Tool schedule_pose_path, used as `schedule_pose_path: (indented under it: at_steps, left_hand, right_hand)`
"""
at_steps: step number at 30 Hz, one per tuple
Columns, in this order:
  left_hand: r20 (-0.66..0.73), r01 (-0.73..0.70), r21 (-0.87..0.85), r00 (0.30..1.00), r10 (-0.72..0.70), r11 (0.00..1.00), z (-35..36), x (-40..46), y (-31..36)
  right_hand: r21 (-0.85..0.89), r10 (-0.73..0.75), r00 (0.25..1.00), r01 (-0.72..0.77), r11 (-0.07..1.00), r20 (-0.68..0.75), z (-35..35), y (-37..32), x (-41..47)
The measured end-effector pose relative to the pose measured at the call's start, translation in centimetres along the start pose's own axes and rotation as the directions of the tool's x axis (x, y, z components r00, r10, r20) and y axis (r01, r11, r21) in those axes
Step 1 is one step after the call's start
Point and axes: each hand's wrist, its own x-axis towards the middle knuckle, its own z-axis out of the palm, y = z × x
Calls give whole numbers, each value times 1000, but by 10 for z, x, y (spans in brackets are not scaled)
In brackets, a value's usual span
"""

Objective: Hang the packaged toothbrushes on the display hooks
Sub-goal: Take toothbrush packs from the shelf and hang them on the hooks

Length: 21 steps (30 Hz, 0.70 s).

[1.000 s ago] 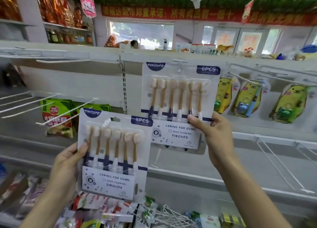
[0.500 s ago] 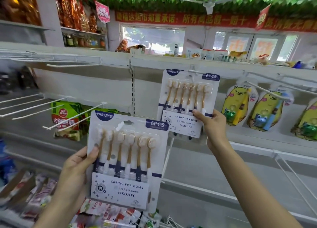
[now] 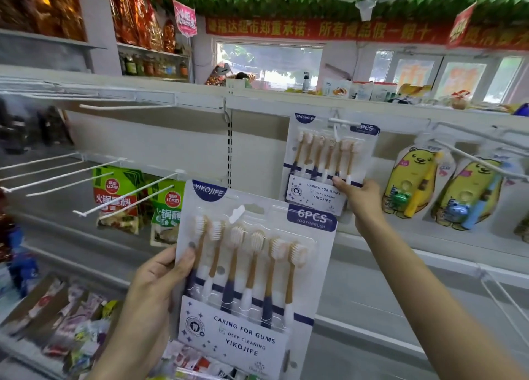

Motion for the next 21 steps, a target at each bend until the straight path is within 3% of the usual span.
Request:
schedule_pose_path:
  at_steps: [5,8,11,13,15,17,21]
  left_hand:
    - [-10,41,-2,999,-41,999,6,6,-11]
    - [0,68,-16,998,-68,998,11,10,-18]
    - [7,99,-53,995,-99,994,20,15,-25]
    - [5,97,-64,995,-97,993,26,17,-28]
    - [7,98,-52,995,-98,994,32,20,-32]
    - [16,120,-43,993,-119,992,39,20,-34]
    - [53,123,5,991,-123,992,54,18,-38]
  right_hand:
    - [-275,-131,987,101,956,-91,-17,6,0]
    - [-450,-310,943,226,864,-120,-33,4,-11]
    - [-551,-463,885,360,753,-54,-44,-12,-46]
    - [-497,-494,870,429,754,2,-49,-25,-77]
    - [-313,-446,889,454,834,99,-52,-41,-110]
    - [-105,-315,915,350,931,251,-53,-56,-138]
    - [-72,-173,885,225,972,432,-54,-61,-172]
